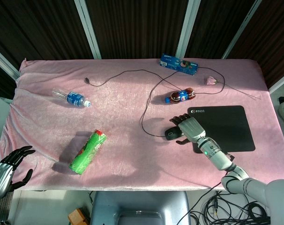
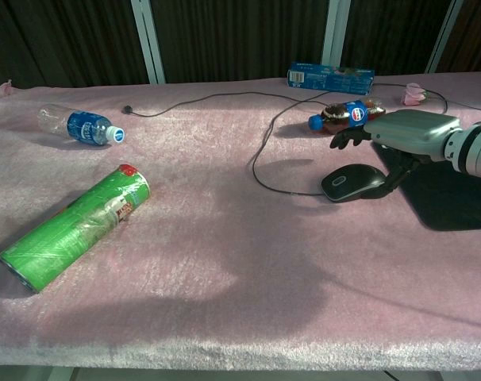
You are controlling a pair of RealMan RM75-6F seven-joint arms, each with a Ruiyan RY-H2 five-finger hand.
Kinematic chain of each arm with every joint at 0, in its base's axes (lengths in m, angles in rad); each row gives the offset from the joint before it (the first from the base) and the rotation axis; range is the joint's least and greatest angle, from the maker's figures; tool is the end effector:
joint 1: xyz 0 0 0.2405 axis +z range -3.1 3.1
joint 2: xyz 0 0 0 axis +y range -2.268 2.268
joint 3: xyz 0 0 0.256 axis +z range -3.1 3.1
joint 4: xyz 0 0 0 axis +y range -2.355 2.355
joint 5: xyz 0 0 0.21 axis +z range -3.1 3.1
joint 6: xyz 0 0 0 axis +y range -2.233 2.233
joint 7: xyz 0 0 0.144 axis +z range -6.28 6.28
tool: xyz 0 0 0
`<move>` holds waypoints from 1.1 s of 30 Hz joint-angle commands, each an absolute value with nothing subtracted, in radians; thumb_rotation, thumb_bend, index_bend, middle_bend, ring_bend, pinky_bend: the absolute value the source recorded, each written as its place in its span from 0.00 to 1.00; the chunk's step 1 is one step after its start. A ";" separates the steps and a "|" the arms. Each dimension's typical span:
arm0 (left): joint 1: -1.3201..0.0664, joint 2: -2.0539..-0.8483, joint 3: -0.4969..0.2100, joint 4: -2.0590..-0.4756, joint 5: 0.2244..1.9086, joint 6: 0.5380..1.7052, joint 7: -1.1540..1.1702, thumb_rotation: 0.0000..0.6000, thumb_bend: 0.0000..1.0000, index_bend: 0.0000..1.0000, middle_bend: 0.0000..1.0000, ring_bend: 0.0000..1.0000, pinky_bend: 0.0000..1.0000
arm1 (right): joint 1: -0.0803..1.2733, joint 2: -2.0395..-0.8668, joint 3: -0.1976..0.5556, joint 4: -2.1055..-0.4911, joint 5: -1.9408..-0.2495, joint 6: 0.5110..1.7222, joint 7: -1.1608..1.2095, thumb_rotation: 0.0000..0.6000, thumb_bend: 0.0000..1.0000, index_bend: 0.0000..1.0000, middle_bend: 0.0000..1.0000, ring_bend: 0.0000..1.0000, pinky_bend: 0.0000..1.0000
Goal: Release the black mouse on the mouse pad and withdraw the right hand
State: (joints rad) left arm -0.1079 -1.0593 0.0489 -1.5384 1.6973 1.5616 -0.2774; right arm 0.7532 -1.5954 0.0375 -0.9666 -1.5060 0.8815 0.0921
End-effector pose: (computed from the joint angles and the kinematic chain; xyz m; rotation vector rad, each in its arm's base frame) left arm -0.3042 0.1660 0.1697 -1.5374 -0.9676 -1.1024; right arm -0.2296 -0.3797 -0.0099 2.0310 -0.7458 0.7752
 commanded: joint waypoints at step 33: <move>-0.103 -1.050 0.047 -1.538 1.683 1.564 -0.302 1.00 0.42 0.24 0.19 0.19 0.41 | 0.735 -1.662 0.039 -0.854 -1.474 0.876 0.024 1.00 0.42 0.67 0.51 0.60 0.65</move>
State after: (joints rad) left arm -0.1027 -1.0500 0.0467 -1.5385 1.6832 1.5644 -0.3020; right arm 0.7435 -1.6551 0.0360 -0.8678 -1.4721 0.8575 0.0321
